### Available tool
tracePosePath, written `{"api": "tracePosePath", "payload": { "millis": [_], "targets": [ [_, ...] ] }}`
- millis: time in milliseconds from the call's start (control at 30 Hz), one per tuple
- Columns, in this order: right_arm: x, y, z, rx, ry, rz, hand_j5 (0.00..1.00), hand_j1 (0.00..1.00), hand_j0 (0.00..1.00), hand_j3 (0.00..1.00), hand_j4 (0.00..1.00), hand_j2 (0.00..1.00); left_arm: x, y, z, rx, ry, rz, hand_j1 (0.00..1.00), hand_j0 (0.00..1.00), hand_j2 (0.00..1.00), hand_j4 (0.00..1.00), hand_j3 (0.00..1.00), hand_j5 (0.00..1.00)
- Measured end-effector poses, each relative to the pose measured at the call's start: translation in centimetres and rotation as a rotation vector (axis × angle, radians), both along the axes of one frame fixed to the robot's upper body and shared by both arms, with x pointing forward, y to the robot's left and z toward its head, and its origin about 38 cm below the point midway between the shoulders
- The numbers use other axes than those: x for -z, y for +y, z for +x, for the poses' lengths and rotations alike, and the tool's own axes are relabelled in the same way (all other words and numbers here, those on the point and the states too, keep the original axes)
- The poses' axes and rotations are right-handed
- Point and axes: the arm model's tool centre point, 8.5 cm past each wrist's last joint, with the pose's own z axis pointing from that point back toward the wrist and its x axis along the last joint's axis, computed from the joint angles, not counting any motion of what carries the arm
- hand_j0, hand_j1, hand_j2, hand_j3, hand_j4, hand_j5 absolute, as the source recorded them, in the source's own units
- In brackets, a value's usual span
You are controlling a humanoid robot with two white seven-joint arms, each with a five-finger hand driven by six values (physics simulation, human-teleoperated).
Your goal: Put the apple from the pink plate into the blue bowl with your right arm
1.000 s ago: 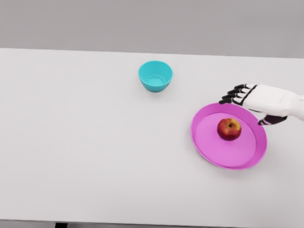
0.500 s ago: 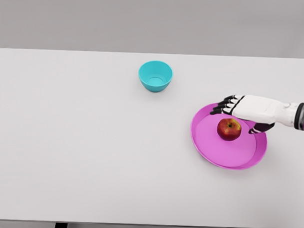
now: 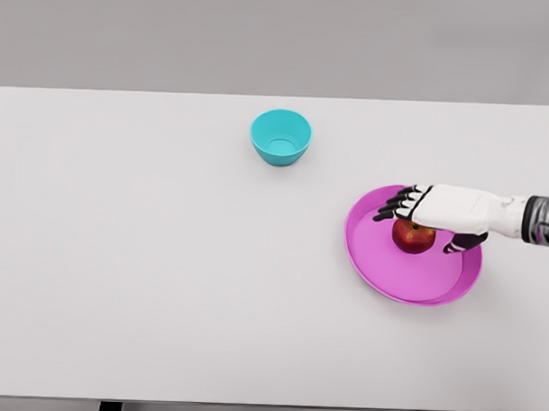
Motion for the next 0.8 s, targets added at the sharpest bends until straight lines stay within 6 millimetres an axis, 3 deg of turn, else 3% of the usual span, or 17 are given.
{"api": "tracePosePath", "payload": {
  "millis": [300,467,600,800],
  "targets": [
    [0.5,0.0,-0.1,-0.001,0.014,-0.006,0.95,0.95,0.95,0.95,0.95,0.95,0.0,0.0,0.0,0.0,0.0,0.0,1.0,1.0,1.0,1.0,1.0,1.0],
    [1.0,0.2,-0.3,-0.008,0.028,-0.011,0.83,0.83,0.83,0.83,0.83,0.83,0.0,0.0,0.0,0.0,0.0,0.0,1.0,1.0,1.0,1.0,1.0,1.0],
    [1.2,0.2,-0.4,-0.01,0.035,-0.013,0.67,0.67,0.67,0.67,0.67,0.67,0.0,0.0,0.0,0.0,0.0,0.0,1.0,1.0,1.0,1.0,1.0,1.0],
    [1.0,0.2,-0.5,-0.014,0.032,-0.016,0.61,0.61,0.61,0.61,0.61,0.61,0.0,0.0,0.0,0.0,0.0,0.0,1.0,1.0,1.0,1.0,1.0,1.0]
  ]
}}
